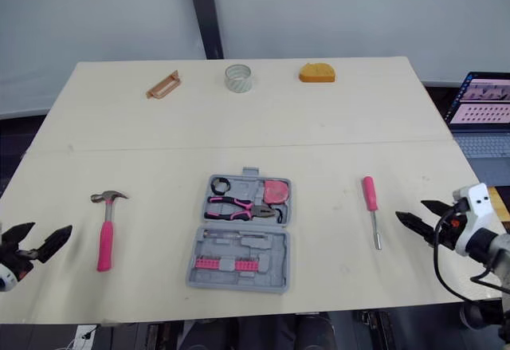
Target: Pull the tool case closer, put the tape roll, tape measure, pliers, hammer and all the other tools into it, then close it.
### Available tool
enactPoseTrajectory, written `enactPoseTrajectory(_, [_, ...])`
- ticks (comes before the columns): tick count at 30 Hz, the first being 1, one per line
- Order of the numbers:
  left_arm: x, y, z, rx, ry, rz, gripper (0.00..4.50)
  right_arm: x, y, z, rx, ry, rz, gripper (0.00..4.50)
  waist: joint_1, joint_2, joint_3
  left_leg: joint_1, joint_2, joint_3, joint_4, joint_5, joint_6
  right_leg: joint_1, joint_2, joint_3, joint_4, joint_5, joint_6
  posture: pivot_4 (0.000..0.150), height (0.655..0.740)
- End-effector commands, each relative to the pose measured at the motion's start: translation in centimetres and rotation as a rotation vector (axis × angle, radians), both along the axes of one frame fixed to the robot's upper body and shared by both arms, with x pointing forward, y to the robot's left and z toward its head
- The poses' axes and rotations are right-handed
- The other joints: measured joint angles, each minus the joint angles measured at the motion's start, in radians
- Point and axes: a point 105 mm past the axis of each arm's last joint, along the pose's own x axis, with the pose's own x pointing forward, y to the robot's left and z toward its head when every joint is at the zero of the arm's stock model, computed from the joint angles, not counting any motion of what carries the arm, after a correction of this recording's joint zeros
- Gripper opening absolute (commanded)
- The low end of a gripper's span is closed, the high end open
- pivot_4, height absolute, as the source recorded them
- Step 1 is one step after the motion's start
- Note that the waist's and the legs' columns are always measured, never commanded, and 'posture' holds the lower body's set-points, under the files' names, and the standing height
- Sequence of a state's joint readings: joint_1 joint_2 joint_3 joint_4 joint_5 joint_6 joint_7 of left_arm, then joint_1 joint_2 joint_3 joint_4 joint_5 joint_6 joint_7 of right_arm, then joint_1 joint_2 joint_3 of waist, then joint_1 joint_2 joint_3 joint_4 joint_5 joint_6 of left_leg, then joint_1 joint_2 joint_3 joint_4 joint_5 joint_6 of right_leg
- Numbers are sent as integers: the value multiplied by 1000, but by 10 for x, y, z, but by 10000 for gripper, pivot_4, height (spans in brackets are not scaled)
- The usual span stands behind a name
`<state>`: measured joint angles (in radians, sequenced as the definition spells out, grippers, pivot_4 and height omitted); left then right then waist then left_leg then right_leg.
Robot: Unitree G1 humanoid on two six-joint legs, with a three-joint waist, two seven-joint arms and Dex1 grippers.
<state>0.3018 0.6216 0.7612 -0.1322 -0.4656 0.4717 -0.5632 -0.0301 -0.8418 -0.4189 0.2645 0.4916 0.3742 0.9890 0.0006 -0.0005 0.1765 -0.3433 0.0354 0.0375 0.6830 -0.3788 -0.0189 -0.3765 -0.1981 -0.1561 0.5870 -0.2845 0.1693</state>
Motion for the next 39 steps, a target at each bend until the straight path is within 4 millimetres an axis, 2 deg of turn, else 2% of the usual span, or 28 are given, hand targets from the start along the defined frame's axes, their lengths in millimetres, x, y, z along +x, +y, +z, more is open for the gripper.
enactPoseTrajectory(1, [10,-12,4,-14,-45,24,44715,3,19,16,24,-63,56,45000,0,0,0,0,0,0,0,0,0,0,0,0,0,0,0,1500,7400])
enactPoseTrajectory(3, [18,-21,1,-36,-56,64,44715,3,47,23,43,-67,163,45000,0,0,0,1,0,0,0,0,0,1,0,0,0,0,0,1500,7400])
enactPoseTrajectory(8, [41,-44,-15,-95,-55,193,44715,6,141,55,64,-118,522,45000,-1,0,0,2,0,0,0,0,0,1,0,1,1,0,0,1500,7400])
enactPoseTrajectory(12, [55,-60,-25,-106,-39,231,44715,7,184,77,68,-171,694,45000,2,-1,0,2,0,-1,0,0,-1,1,0,0,2,0,0,1500,7400])
enactPoseTrajectory(16, [63,-61,-38,-65,8,291,44715,0,218,88,51,-196,867,45000,12,-1,0,1,0,-1,1,0,-1,1,0,0,1,0,0,1500,7400])
enactPoseTrajectory(22, [69,-53,-50,-43,44,317,44715,2,240,96,20,-231,986,45000,19,-2,-1,1,0,-1,2,0,-1,0,0,0,2,0,0,1500,7400])
enactPoseTrajectory(27, [76,-44,-54,-37,67,314,44715,7,246,100,11,-249,1016,45000,22,-2,-1,1,0,-1,2,0,-1,0,0,0,2,0,0,1500,7400])
enactPoseTrajectory(30, [80,-46,-60,-52,97,294,37225,9,246,100,8,-251,1016,45000,21,-2,-1,1,0,0,2,0,-1,0,0,0,2,0,0,1500,7400])
enactPoseTrajectory(33, [83,-53,-66,-59,120,267,22499,10,245,101,6,-255,1014,45000,20,-2,-1,2,0,0,2,0,-1,0,0,0,3,0,0,1500,7400])
enactPoseTrajectory(39, [96,-60,-67,-63,111,251,22499,12,244,101,5,-258,1006,45000,28,-1,-1,2,0,0,2,0,-1,1,0,0,3,0,0,1500,7400])
